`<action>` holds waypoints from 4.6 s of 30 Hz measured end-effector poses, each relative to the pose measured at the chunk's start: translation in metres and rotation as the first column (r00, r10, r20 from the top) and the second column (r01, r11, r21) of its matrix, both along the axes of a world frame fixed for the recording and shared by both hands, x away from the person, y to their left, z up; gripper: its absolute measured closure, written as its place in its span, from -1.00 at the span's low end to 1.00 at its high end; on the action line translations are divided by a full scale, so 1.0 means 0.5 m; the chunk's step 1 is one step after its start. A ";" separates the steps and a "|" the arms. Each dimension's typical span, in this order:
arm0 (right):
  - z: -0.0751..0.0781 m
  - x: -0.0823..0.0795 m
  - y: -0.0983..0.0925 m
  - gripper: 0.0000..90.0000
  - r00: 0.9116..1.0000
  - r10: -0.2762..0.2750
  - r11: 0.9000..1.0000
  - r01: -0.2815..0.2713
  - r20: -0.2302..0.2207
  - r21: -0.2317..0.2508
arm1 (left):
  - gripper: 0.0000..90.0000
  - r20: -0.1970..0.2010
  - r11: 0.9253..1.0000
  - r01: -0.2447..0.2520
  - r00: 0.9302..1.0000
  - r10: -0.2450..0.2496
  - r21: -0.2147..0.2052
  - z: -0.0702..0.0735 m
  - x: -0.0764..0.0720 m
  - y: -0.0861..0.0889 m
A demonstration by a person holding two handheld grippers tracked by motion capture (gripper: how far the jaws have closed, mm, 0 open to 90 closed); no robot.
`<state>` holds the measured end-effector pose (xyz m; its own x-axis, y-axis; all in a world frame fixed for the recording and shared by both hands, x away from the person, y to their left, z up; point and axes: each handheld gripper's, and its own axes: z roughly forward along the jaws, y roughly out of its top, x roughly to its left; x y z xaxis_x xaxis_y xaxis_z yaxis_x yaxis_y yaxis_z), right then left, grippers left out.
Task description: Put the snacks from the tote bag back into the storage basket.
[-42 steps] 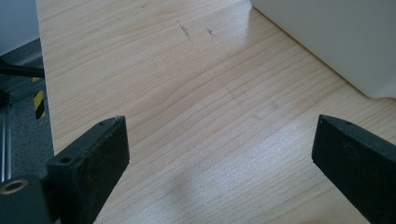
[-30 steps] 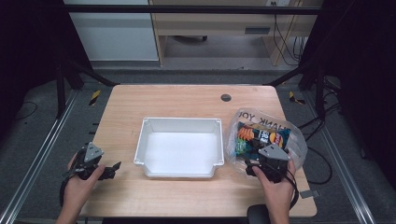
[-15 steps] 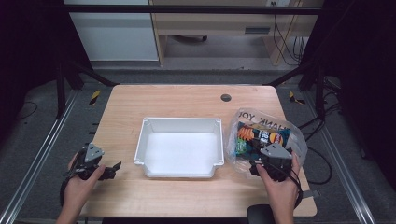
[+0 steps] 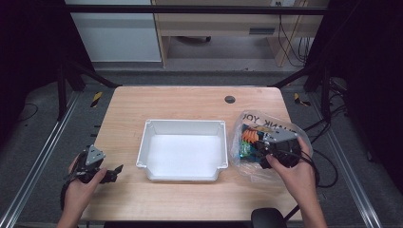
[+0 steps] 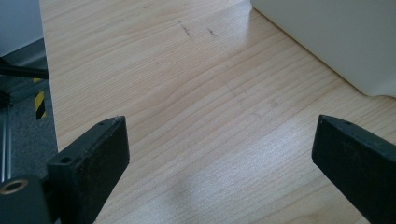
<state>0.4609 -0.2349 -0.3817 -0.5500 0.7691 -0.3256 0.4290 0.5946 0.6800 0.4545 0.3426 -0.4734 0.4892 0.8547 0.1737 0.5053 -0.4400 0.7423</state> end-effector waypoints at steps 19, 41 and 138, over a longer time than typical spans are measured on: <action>0.071 0.087 -0.012 -0.77 0.984 0.137 0.984 -0.149 -0.113 -0.102 | -0.92 0.005 1.000 -0.005 1.000 0.005 0.020 0.001 -0.005 0.002; 0.044 0.142 -0.024 -0.83 0.970 0.140 0.979 -0.165 -0.197 -0.117 | -0.92 0.003 1.000 0.002 1.000 -0.002 0.012 0.001 -0.005 0.002; -0.095 0.172 -0.036 -0.17 0.902 0.186 0.941 -0.277 -0.390 -0.193 | -0.91 -0.004 1.000 0.001 1.000 -0.001 0.023 -0.002 -0.008 0.000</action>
<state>0.5467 -0.2529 -0.4292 -0.8171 0.5300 -0.2269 0.4474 0.8311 0.3303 0.4507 0.3428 -0.4743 0.4905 0.8501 0.1916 0.5076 -0.4575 0.7301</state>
